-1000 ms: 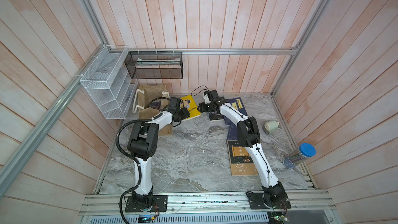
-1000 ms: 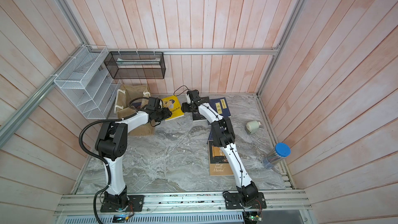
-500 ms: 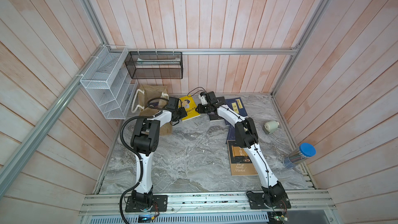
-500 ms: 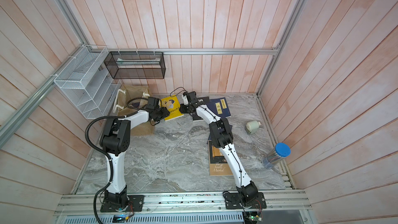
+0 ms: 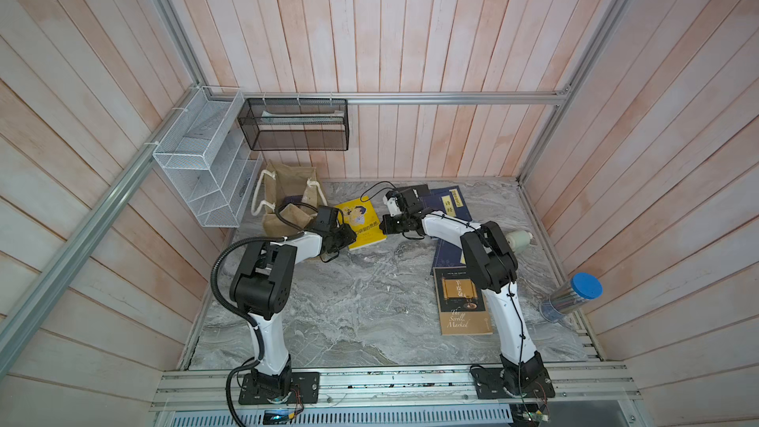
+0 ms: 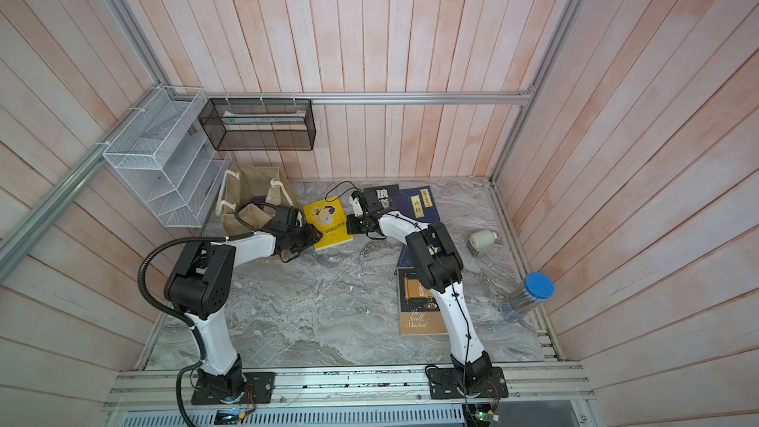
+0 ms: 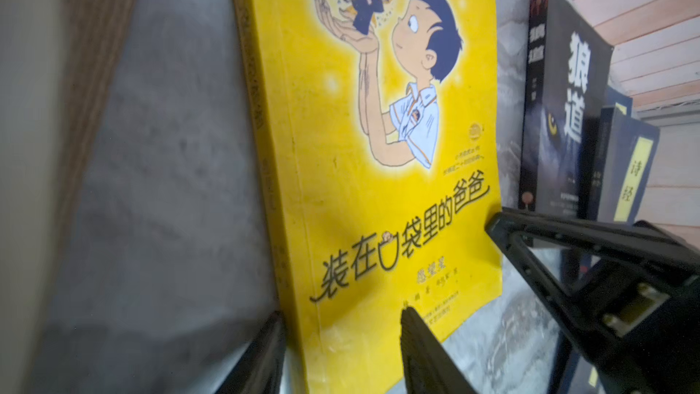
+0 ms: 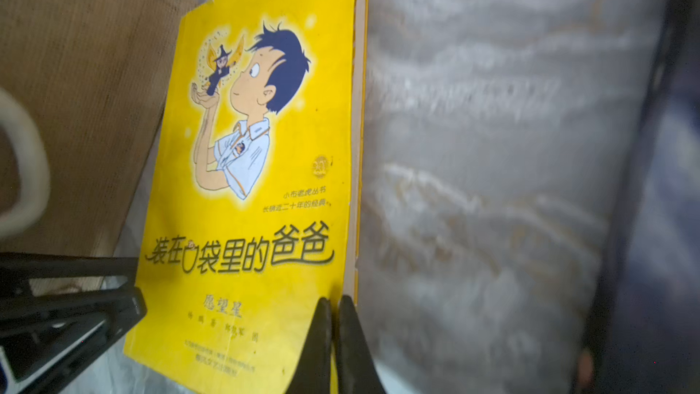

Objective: Put the books into the canvas bag
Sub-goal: Pick up the book from the center of the board.

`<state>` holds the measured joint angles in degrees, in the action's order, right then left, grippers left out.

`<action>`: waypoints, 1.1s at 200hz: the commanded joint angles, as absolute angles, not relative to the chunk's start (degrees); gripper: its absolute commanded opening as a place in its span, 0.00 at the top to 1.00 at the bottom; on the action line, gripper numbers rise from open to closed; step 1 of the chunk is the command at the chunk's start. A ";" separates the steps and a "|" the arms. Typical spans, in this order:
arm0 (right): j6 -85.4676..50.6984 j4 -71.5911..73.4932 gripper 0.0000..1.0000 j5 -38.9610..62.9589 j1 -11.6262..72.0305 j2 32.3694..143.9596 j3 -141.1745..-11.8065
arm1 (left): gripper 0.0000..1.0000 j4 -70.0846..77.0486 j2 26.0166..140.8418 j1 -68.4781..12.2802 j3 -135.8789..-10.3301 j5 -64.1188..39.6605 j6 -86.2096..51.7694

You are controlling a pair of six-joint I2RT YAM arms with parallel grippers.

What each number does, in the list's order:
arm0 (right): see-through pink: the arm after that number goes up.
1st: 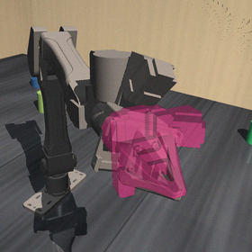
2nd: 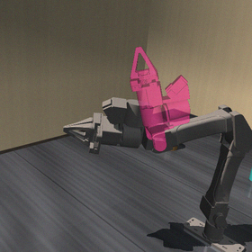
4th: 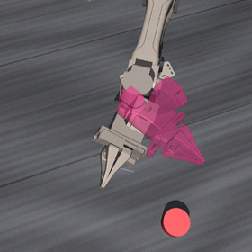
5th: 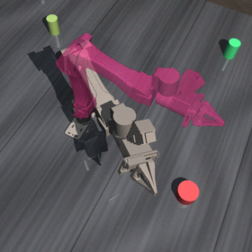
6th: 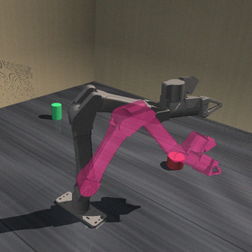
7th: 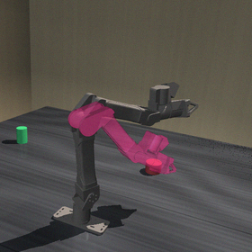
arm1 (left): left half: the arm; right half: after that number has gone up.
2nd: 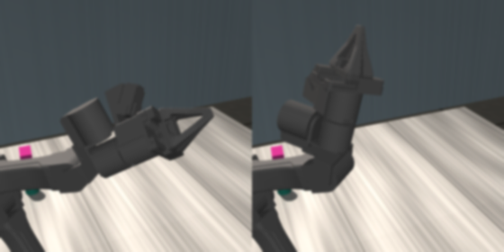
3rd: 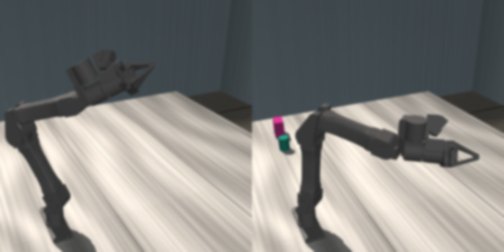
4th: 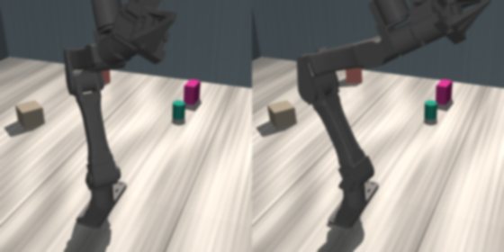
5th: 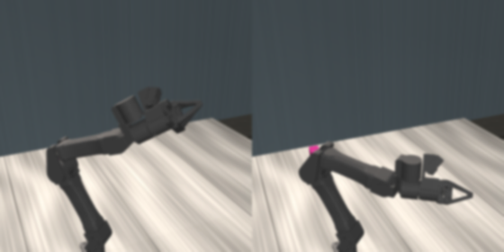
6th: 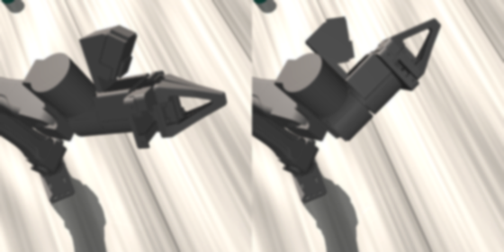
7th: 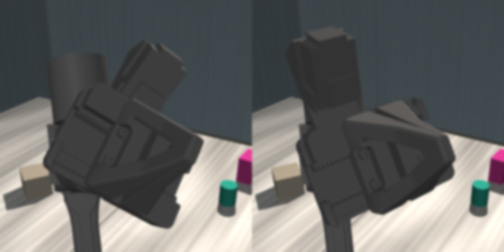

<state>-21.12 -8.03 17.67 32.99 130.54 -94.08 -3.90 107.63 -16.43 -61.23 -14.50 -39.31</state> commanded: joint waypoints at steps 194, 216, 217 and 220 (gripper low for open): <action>-40.66 -5.86 0.62 3.85 53.97 88.16 -45.77 | 0.88 1.37 65.41 -27.70 -29.52 -20.97 -42.37; -42.53 -7.97 0.51 -0.29 53.32 79.80 -43.69 | 0.89 -0.99 62.15 -27.68 -30.90 -21.52 -39.57; -42.62 -8.03 0.50 -0.45 53.29 79.41 -43.55 | 0.89 -1.07 61.97 -27.68 -30.92 -21.61 -39.47; -42.89 -8.02 0.49 -0.98 53.20 78.13 -43.22 | 0.89 -1.10 61.46 -27.66 -31.07 -21.94 -39.20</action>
